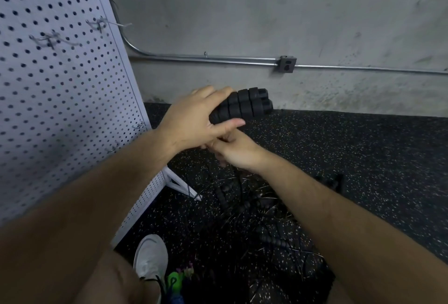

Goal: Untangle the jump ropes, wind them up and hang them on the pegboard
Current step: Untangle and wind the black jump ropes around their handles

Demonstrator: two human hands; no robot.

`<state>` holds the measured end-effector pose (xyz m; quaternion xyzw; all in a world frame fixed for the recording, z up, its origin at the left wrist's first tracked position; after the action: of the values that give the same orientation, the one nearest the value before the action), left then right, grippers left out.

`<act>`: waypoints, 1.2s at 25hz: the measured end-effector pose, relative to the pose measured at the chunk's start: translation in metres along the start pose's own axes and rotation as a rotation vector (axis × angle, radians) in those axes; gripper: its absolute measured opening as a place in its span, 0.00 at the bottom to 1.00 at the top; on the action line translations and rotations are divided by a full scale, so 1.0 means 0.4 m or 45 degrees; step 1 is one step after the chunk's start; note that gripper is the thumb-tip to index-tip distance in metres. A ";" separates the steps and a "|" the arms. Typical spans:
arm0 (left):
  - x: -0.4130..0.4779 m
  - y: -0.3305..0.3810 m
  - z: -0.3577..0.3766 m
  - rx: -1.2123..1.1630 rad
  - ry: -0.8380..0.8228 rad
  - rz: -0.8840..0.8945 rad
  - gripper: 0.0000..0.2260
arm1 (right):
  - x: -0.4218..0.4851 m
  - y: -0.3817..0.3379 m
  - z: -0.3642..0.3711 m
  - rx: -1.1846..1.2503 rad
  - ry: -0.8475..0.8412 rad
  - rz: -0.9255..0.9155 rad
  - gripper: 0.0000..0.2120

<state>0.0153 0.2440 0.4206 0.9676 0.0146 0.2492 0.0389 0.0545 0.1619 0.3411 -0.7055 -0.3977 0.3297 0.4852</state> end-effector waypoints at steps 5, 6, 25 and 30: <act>-0.011 -0.007 -0.003 -0.006 -0.007 0.042 0.34 | -0.041 0.023 -0.132 -0.004 0.015 0.070 0.12; -0.009 -0.001 -0.006 -0.011 -0.009 0.047 0.35 | -0.051 0.024 -0.159 -0.013 0.038 0.080 0.12; 0.052 0.139 0.071 0.269 -0.064 0.357 0.38 | -0.277 0.005 -0.408 -0.284 0.445 0.104 0.16; 0.055 0.148 0.089 0.278 -0.099 0.337 0.39 | -0.279 0.019 -0.413 -0.275 0.428 0.104 0.17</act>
<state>0.0522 0.1837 0.4050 0.9684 -0.0874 0.2115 -0.0992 0.1447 -0.0079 0.3943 -0.8140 -0.3153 0.1822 0.4526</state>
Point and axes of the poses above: each hand's wrist, its own x-axis towards the middle knuckle, its own z-axis out of the palm, y = z × x, the point moved 7 cm from there along x, towards the middle knuckle, and after that the axes turned 6 degrees about x, right-handed, at the moved point
